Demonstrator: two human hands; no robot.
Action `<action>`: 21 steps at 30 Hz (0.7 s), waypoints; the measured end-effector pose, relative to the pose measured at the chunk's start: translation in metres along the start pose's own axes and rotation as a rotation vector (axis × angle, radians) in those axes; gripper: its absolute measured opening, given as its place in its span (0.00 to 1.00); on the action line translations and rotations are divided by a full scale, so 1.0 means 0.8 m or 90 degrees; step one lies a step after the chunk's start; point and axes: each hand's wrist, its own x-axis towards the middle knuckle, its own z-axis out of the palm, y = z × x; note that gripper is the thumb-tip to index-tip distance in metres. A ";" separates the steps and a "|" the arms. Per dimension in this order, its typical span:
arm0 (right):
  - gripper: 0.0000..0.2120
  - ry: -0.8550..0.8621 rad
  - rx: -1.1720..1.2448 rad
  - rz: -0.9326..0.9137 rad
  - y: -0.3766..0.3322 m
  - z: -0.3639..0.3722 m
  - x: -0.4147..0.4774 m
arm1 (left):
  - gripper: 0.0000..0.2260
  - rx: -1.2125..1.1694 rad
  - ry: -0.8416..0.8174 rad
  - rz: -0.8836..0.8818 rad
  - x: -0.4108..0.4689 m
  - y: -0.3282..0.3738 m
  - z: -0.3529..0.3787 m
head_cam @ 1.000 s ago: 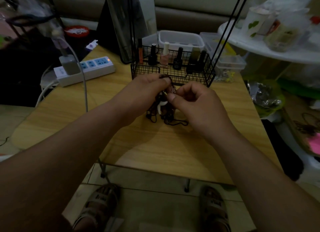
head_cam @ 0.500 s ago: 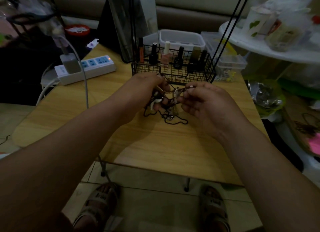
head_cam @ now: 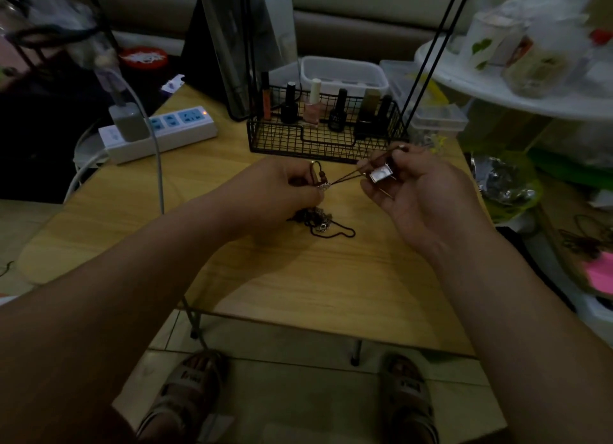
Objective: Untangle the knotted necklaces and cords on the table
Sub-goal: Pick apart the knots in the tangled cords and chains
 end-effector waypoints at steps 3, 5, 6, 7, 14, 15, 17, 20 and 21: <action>0.07 0.031 0.016 0.013 0.001 0.001 -0.001 | 0.06 -0.020 0.010 -0.029 0.000 0.000 -0.002; 0.06 0.075 -0.077 0.001 0.004 -0.001 -0.001 | 0.07 -0.031 0.026 -0.044 0.000 -0.001 -0.003; 0.07 0.088 -0.153 -0.008 0.005 -0.003 0.000 | 0.07 -0.046 0.037 -0.049 0.001 -0.001 -0.004; 0.07 0.088 -0.248 -0.018 0.006 -0.006 0.001 | 0.07 -0.065 0.046 -0.051 0.001 -0.002 -0.004; 0.07 -0.072 -0.736 -0.084 0.016 0.001 -0.013 | 0.08 -0.111 0.045 -0.015 0.000 0.002 -0.006; 0.09 -0.090 -0.744 -0.104 0.019 0.004 -0.016 | 0.08 -0.115 0.039 -0.006 -0.001 0.004 -0.006; 0.16 -0.136 -0.706 -0.136 0.023 0.010 -0.020 | 0.09 -0.137 0.022 0.016 -0.002 0.006 -0.006; 0.20 -0.212 -0.614 -0.141 0.028 0.016 -0.021 | 0.12 -0.153 -0.013 0.046 -0.003 0.006 -0.007; 0.17 -0.224 -0.601 -0.141 0.030 0.016 -0.020 | 0.13 -0.149 -0.022 0.049 -0.003 0.007 -0.007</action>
